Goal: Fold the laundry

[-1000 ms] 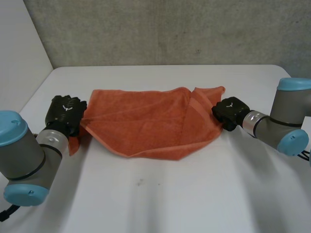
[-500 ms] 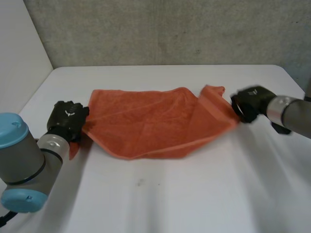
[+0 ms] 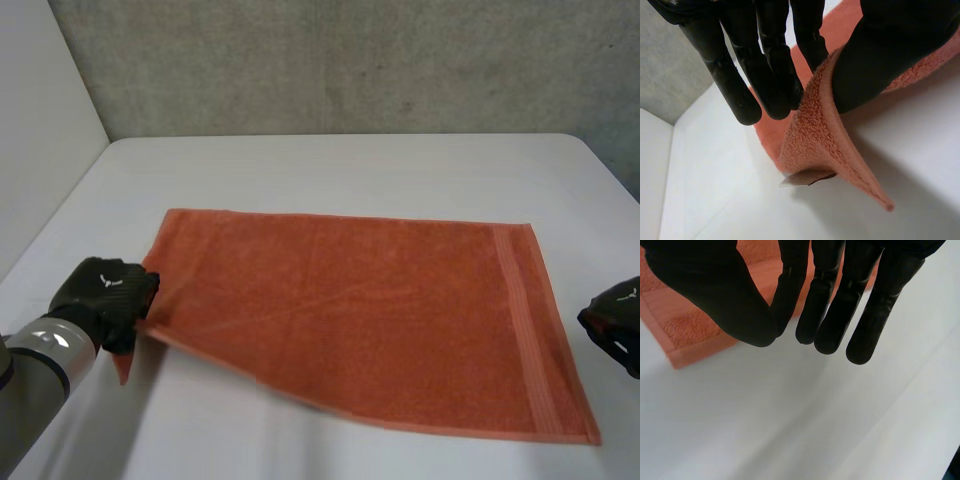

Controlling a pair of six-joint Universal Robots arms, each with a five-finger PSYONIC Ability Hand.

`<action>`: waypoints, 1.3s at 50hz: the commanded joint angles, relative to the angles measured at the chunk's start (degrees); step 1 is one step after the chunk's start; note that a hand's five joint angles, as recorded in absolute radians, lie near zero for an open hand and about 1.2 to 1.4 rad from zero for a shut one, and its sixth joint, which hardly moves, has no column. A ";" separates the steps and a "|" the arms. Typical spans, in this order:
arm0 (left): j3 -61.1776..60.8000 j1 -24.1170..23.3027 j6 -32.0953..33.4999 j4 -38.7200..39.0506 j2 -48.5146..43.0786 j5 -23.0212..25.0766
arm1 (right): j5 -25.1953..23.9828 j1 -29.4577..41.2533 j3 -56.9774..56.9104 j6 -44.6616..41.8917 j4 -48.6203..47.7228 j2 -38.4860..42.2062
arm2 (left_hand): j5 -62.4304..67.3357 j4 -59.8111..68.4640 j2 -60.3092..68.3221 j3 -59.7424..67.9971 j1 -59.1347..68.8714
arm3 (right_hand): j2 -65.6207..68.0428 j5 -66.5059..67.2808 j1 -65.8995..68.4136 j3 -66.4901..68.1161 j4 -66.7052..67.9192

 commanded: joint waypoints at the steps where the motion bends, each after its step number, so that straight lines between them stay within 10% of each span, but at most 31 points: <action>1: 5.74 -0.80 0.46 7.52 -8.64 1.45 | -2.53 0.84 -4.26 3.70 -8.52 6.17 | 12.75 11.43 11.24 11.55 16.16 | 12.65 13.23 23.41 12.38 11.90; 10: 19.81 -1.67 6.70 10.34 -23.15 1.10 | -2.79 7.16 -14.19 17.94 -13.89 15.50 | 12.75 11.43 11.24 11.55 16.16 | 12.65 13.23 23.41 12.38 11.90; 15: 19.64 -1.76 6.97 9.99 -23.60 0.93 | -3.75 8.40 -12.80 27.06 -17.23 14.20 | 12.75 11.43 11.24 11.55 16.16 | -37.49 -36.91 -26.73 -37.76 -38.24; 19: 18.50 -1.76 6.97 10.08 -23.42 1.10 | -7.78 8.05 -9.03 32.34 -17.32 7.79 | 12.75 11.43 11.24 11.55 16.16 | -43.11 -42.54 -32.35 -43.38 -43.87; 40: 18.85 -1.76 6.88 10.60 -24.04 1.19 | -17.56 10.50 20.15 35.79 -20.20 -9.80 | 12.75 11.43 11.24 11.55 16.16 | -44.65 -44.08 -33.89 -44.92 -45.41; 65: 20.43 -1.68 5.48 10.87 -25.09 1.28 | -12.99 9.98 29.84 24.98 -37.00 -6.38 | 12.75 11.43 11.24 11.55 16.16 | -35.40 -34.82 -24.64 -35.67 -36.15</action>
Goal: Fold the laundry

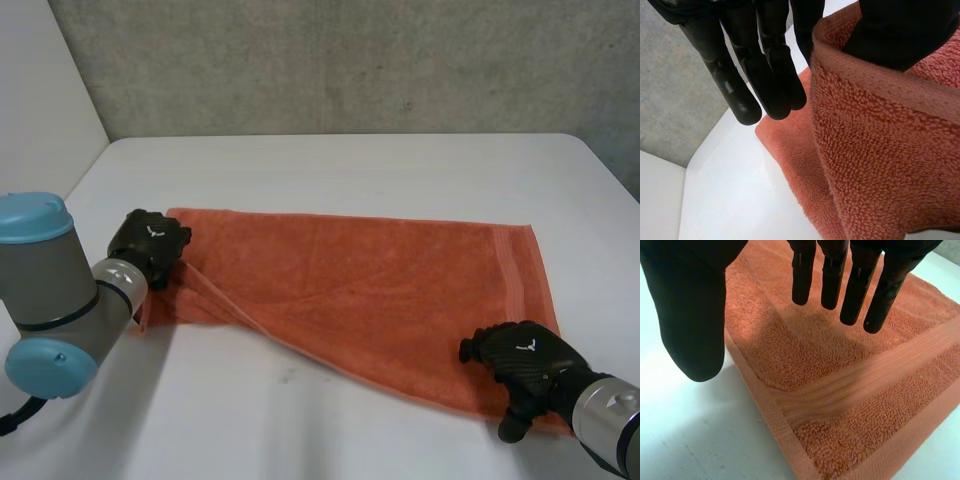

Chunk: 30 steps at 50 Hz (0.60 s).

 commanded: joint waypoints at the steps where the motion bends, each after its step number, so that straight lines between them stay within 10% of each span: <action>1: 0.07 0.00 -0.27 -0.01 -0.13 0.07 | 0.66 -0.04 1.31 -0.14 -5.70 1.09 | 12.75 11.43 11.21 11.54 16.16 | 8.36 7.86 11.81 8.34 7.41; 30: -1.43 0.17 -0.27 -0.18 0.22 -0.37 | 3.12 -5.31 -1.85 -7.43 -8.96 2.50 | 12.75 11.43 11.21 11.54 16.16 | 56.08 55.58 59.52 56.06 55.12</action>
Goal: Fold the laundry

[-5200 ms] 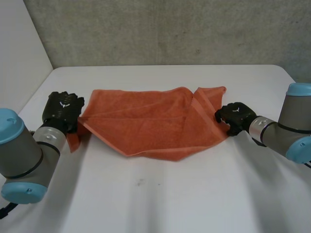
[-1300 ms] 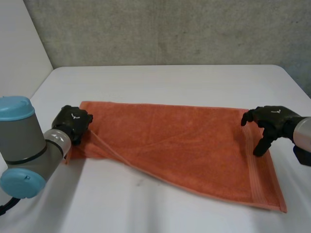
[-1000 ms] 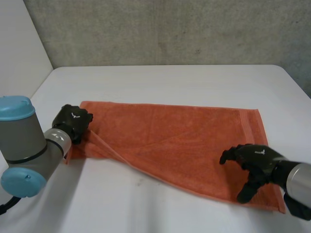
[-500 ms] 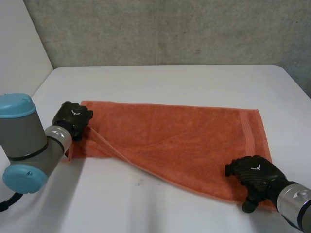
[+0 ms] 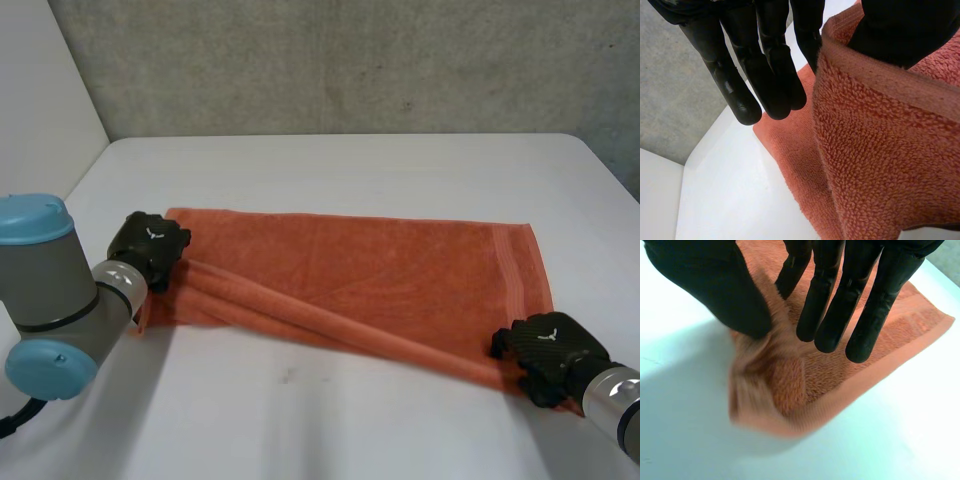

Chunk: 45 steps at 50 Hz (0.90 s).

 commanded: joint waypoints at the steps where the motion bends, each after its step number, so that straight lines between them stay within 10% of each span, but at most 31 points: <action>1: -1.21 -0.03 0.00 -0.15 0.51 -0.23 | 0.22 -0.37 -2.19 0.75 0.14 -3.79 | 12.75 11.43 11.21 11.54 16.16 | 13.78 15.90 42.84 13.96 13.61; 17: -2.18 -0.11 0.00 -0.24 1.30 -0.32 | -0.22 -0.37 -6.76 7.42 0.84 -7.66 | 12.75 11.43 11.21 11.54 16.16 | 13.78 15.90 42.84 13.96 13.61; 23: -2.44 -0.11 0.00 -0.24 1.13 -0.23 | -0.31 -0.46 -6.77 7.34 3.04 -6.79 | 12.75 11.43 11.21 11.54 16.16 | -10.36 -8.23 18.70 -10.18 -10.53; 45: -1.74 -0.03 0.00 0.03 -0.11 -0.06 | -2.06 -3.53 -5.01 5.05 13.23 -5.55 | 12.75 11.43 11.21 11.54 16.16 | -29.22 -27.09 -0.16 -29.03 -29.38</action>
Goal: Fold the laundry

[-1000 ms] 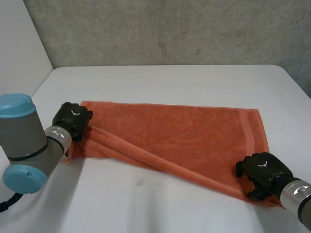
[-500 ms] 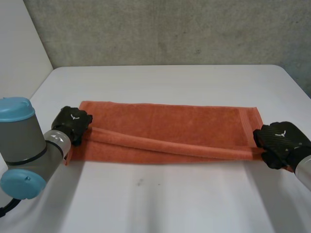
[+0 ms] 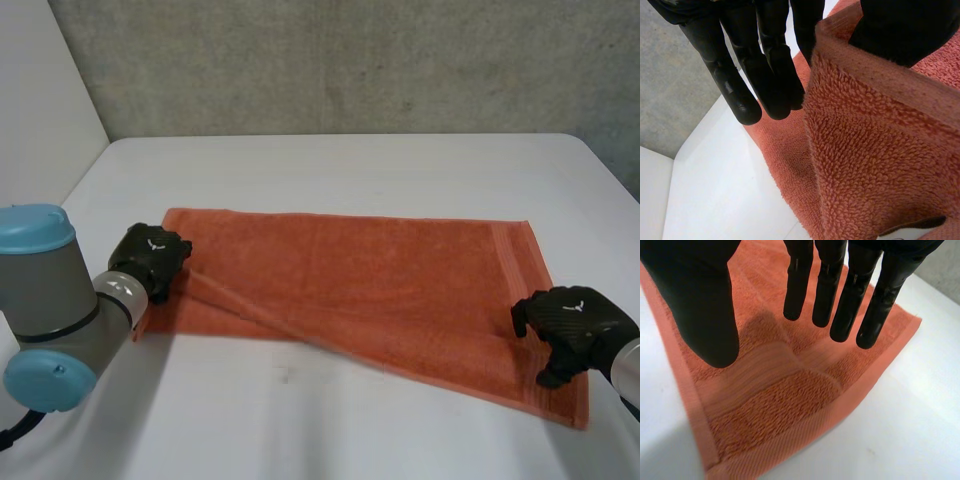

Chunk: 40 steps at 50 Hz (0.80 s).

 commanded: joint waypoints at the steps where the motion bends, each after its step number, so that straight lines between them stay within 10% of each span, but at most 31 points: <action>1: 0.70 0.00 0.00 -0.01 -0.73 -0.01 | -0.91 -1.29 1.37 -0.85 3.27 -0.79 | 12.75 11.43 11.21 11.54 16.16 | 0.23 0.48 5.29 0.59 0.98; 40: 0.35 0.00 0.00 -0.01 -1.00 -0.01 | -6.27 -3.66 6.74 -5.16 -8.85 2.99 | 12.75 11.43 11.21 11.54 16.16 | 25.08 25.33 30.14 25.44 25.83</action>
